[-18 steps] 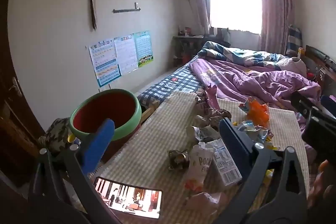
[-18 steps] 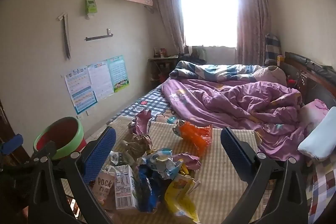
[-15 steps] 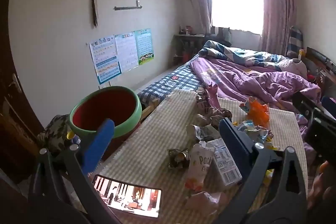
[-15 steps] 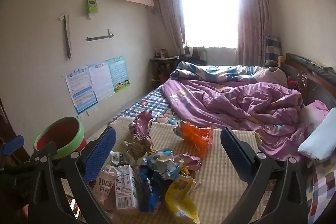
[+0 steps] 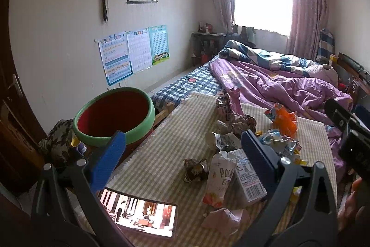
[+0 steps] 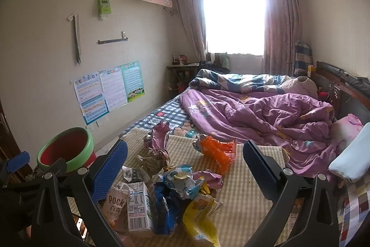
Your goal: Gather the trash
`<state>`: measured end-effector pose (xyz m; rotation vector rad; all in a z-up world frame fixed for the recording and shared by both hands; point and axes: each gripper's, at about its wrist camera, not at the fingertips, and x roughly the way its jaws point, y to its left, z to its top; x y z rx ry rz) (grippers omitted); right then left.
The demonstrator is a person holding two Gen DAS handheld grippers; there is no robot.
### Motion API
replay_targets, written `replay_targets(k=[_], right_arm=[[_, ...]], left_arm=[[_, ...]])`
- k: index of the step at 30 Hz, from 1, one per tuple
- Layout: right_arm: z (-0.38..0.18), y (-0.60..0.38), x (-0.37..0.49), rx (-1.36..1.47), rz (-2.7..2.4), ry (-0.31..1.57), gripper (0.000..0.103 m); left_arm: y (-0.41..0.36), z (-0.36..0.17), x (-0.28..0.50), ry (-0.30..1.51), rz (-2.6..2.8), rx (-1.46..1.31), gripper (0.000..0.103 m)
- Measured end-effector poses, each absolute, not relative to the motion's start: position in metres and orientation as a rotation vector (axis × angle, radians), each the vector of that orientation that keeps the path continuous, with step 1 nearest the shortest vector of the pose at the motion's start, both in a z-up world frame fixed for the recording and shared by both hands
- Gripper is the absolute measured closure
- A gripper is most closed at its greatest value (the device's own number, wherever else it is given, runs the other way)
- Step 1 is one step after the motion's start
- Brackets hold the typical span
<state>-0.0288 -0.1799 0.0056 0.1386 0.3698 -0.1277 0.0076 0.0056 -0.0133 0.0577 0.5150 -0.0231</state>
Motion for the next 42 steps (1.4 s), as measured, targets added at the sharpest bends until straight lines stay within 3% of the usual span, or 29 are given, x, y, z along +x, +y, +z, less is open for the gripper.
replay_targets(k=[34, 42], right_arm=[[-0.001, -0.188, -0.033, 0.175, -0.138, 0.340, 0.007], [-0.034, -0.207, -0.010, 0.212, -0.103, 0.630, 0.007]], left_arm=[[0.014, -0.009, 0.020, 0.563, -0.059, 0.006, 0.005], [0.027, -0.035, 0.032, 0.672, -0.026, 0.101, 0.005]])
